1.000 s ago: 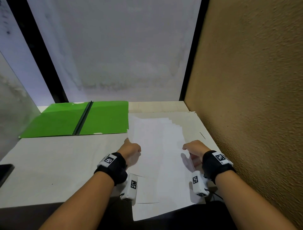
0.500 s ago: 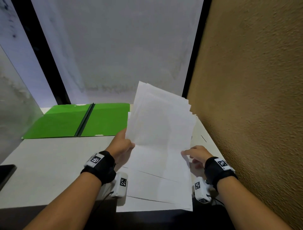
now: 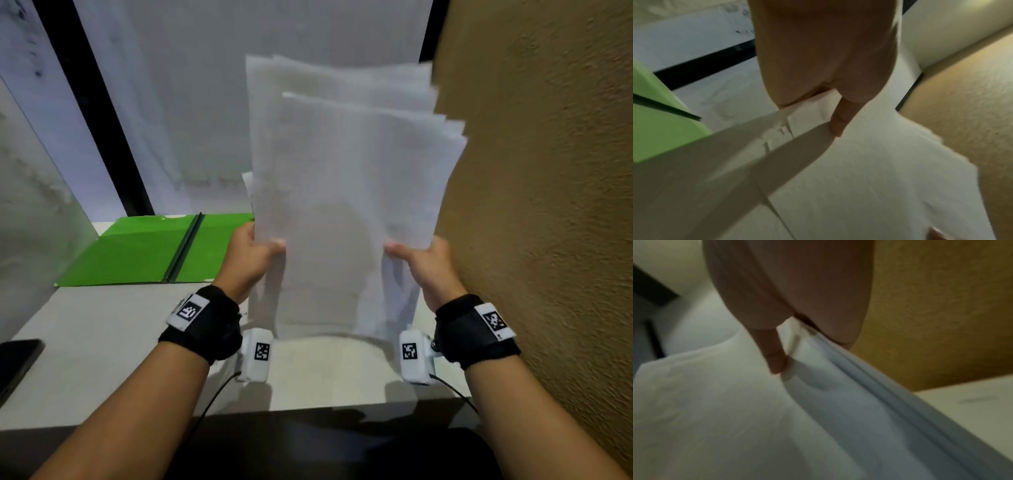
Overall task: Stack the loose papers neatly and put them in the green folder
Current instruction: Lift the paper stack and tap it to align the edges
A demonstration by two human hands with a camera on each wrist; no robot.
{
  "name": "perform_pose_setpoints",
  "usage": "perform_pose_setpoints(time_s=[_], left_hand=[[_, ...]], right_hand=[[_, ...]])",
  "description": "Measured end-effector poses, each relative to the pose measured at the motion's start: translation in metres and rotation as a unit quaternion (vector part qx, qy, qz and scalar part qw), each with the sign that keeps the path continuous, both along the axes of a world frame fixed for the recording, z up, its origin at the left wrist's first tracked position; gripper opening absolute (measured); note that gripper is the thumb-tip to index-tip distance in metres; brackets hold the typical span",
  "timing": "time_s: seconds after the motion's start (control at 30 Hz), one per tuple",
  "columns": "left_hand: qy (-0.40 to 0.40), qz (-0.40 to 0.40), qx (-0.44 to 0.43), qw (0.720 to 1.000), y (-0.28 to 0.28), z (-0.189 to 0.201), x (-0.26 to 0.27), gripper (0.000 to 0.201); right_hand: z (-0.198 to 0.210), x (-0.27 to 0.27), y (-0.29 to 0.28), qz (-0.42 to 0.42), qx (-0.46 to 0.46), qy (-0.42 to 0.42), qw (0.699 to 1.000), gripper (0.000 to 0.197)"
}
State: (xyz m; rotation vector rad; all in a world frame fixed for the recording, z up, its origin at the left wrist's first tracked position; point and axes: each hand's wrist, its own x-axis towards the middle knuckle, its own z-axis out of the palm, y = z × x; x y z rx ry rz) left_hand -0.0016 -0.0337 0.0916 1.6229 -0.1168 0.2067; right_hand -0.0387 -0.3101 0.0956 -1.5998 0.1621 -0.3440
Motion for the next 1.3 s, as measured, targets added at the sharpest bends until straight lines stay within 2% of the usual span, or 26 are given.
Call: perform_pose_setpoints(time_s=[0.03, 0.1, 0.2, 0.37, 0.5, 0.57, 0.67, 0.7, 0.83, 0.97, 1.23, 1.3], left_hand=[[-0.019, 0.011, -0.022, 1.0, -0.005, 0.007, 0.0, 0.028], [-0.05, 0.028, -0.061, 0.996, -0.013, 0.018, 0.0, 0.03], [-0.079, 0.038, -0.08, 0.993, -0.02, 0.025, -0.002, 0.032], [-0.059, 0.014, -0.058, 0.996, -0.018, 0.012, -0.002, 0.035], [-0.031, 0.024, -0.066, 0.997, -0.018, -0.008, -0.004, 0.032], [-0.006, 0.02, -0.07, 0.997, -0.02, -0.017, -0.005, 0.036], [0.007, 0.025, -0.062, 0.998, -0.02, -0.025, -0.007, 0.046], [0.004, 0.03, -0.058, 0.998, -0.02, -0.027, -0.008, 0.048], [0.001, 0.042, -0.06, 0.997, -0.015, -0.032, -0.008, 0.053], [-0.018, 0.042, -0.039, 0.998, -0.019, -0.028, -0.008, 0.036], [-0.037, 0.036, -0.046, 0.998, -0.031, -0.014, -0.003, 0.033], [-0.027, 0.027, -0.043, 0.998, -0.031, -0.017, -0.003, 0.041]], right_hand=[[0.006, -0.001, 0.005, -0.024, -0.001, -0.04, 0.999, 0.02], [0.016, -0.005, 0.014, -0.053, 0.007, -0.112, 0.992, 0.021], [0.017, -0.008, 0.018, -0.065, 0.051, -0.154, 0.985, 0.023], [0.003, -0.006, 0.008, -0.073, 0.042, -0.104, 0.991, 0.017], [-0.014, -0.012, 0.008, -0.071, 0.035, -0.094, 0.992, 0.026], [-0.022, -0.013, 0.007, -0.08, 0.047, -0.076, 0.993, 0.037], [-0.034, -0.014, 0.004, -0.07, 0.073, -0.062, 0.993, 0.062], [-0.035, -0.015, 0.002, -0.065, 0.081, -0.06, 0.993, 0.065], [-0.037, -0.018, -0.004, -0.042, 0.081, -0.039, 0.995, 0.044], [-0.036, -0.016, -0.002, -0.05, 0.072, -0.042, 0.995, 0.03], [-0.027, -0.014, -0.003, -0.084, 0.071, -0.066, 0.992, 0.031], [-0.031, -0.016, -0.007, -0.092, 0.077, -0.048, 0.992, 0.037]])
